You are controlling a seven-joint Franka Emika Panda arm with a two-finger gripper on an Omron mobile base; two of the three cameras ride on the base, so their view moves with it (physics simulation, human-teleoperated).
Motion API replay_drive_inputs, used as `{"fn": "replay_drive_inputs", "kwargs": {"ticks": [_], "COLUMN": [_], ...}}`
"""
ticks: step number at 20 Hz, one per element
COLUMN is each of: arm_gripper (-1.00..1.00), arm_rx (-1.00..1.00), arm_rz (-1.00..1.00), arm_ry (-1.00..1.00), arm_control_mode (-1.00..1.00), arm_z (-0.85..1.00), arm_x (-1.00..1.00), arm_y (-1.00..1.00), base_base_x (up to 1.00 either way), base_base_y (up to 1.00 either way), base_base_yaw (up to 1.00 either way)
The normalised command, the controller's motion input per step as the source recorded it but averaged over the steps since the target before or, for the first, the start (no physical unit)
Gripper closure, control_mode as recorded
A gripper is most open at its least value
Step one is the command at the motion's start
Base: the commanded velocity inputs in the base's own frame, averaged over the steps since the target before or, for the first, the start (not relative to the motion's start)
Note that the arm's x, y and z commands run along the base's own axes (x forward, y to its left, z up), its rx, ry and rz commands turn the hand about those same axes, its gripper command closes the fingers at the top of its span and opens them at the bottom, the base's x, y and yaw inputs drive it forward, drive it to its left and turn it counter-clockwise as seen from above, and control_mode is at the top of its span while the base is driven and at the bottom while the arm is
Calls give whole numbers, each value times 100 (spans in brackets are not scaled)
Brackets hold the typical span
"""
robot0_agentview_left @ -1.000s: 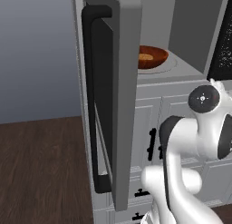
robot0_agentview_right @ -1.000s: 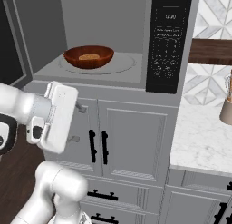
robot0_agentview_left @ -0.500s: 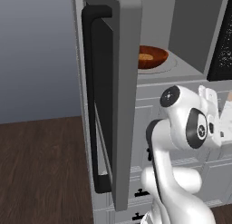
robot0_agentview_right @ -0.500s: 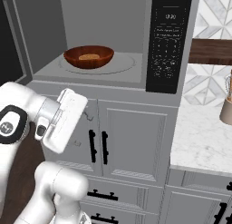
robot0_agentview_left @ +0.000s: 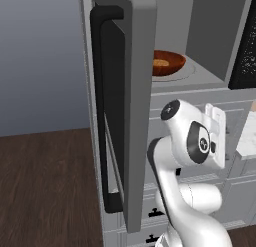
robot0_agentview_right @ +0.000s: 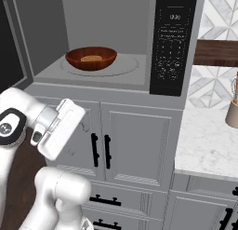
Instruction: Open the microwave, place the bowl with waffle inside the microwave, then close the microwave door and turn it on.
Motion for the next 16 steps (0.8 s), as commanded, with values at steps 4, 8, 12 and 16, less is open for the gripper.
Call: {"fn": "replay_drive_inputs", "kwargs": {"ticks": [4, 8, 12, 16], "arm_gripper": [-100, -100, -100, -100], "arm_rx": [-1, -9, -18, -28], "arm_rz": [-5, -5, -8, -10], "arm_ry": [0, 0, 0, 2], "arm_control_mode": [-100, -100, -100, -100], "arm_z": [-69, -75, -61, -54], "arm_x": [0, 0, 0, 0], "arm_y": [0, 0, 15, 39], "base_base_x": [0, 0, 0, 0], "base_base_y": [0, 0, 0, 0], "base_base_yaw": [0, 0, 0, 0]}}
